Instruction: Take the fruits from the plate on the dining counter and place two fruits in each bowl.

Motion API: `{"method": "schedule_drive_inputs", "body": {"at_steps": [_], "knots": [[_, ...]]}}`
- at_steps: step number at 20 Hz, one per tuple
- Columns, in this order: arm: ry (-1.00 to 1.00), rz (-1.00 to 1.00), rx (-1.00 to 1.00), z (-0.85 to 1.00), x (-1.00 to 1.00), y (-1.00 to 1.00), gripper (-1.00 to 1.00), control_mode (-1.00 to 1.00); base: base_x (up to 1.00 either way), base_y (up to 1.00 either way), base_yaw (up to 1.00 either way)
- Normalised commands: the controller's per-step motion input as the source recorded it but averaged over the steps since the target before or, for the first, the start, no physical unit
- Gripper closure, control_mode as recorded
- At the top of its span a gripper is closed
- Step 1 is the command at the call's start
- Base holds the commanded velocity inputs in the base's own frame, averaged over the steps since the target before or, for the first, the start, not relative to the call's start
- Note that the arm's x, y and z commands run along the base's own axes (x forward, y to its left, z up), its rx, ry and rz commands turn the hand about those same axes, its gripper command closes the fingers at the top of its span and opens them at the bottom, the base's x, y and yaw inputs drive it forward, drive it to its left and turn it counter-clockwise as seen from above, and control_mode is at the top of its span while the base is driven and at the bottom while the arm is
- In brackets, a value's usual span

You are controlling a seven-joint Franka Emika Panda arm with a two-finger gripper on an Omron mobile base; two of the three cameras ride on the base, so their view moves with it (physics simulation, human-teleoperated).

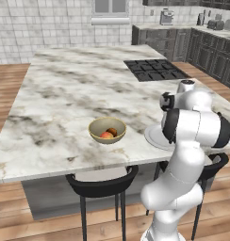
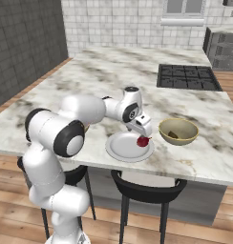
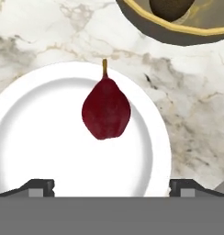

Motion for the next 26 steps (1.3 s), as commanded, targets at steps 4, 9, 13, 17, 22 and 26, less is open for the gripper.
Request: {"method": "schedule_drive_inputs", "body": {"at_steps": [4, 9, 13, 17, 22, 26], "knots": [[-0.02, 0.05, 0.02, -0.43, 0.39, -0.08, -1.00, -1.00, 0.00, 0.00, 0.00], [-0.08, 0.00, 0.00, -0.43, 0.14, -0.18, -1.00, -1.00, 0.00, 0.00, 0.00], [-0.05, 0.00, 0.00, -0.42, 0.19, -0.10, -1.00, -1.00, 0.00, 0.00, 0.00], [0.00, 0.00, 0.00, -0.29, 0.06, -0.01, -1.00, -1.00, 0.00, 0.00, 0.00], [0.00, 0.00, 0.00, -0.16, 0.06, 0.00, -1.00, -1.00, 0.00, 0.00, 0.00], [0.00, 0.00, 0.00, -0.10, 0.08, 0.00, -1.00, -1.00, 0.00, 0.00, 0.00]]}}
